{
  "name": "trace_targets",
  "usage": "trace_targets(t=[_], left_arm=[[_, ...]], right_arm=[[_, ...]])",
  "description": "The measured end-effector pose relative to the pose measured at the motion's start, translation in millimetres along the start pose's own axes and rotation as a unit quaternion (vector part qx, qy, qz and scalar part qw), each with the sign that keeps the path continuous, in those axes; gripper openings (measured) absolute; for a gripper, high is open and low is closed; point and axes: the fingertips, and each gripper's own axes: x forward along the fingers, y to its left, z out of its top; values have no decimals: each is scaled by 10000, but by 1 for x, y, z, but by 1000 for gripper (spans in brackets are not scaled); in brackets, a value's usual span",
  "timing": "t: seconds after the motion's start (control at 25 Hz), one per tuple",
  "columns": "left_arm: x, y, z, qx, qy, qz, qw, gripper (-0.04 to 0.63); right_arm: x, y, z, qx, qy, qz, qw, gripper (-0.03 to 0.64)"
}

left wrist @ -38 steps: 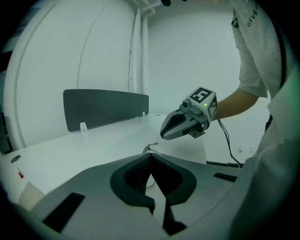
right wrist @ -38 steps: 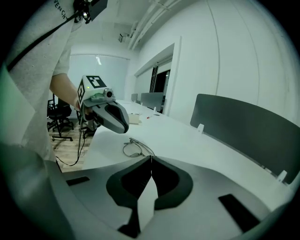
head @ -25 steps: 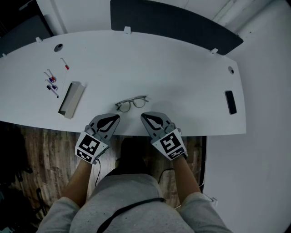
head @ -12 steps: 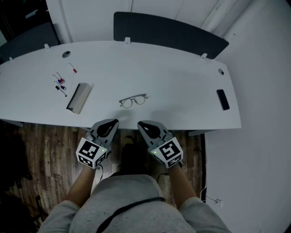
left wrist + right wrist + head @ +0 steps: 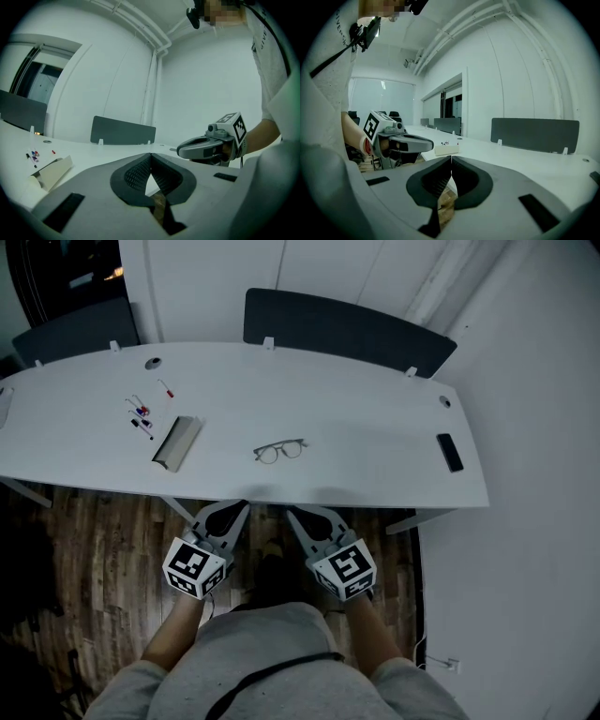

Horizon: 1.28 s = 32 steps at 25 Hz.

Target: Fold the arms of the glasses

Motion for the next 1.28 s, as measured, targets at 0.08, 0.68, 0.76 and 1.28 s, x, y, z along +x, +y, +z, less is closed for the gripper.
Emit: trace_targets(t=[0.08, 0.68, 0.76, 1.28], left_arm=[[-6, -7, 3, -9, -37, 9, 10000, 15], [-23, -53, 22, -123, -401, 487, 9979, 15], [-24, -64, 22, -195, -436, 615, 9970, 15], [-43, -128, 13, -265, -407, 1037, 9934, 15]], right_arm=[[-6, 6, 5, -36, -37, 24, 10000, 18], [-59, 27, 34, -115, -515, 265, 9983, 18], [-70, 28, 32, -109, -512, 336, 9981, 20], [-128, 47, 19, 20, -629, 798, 9948, 18]])
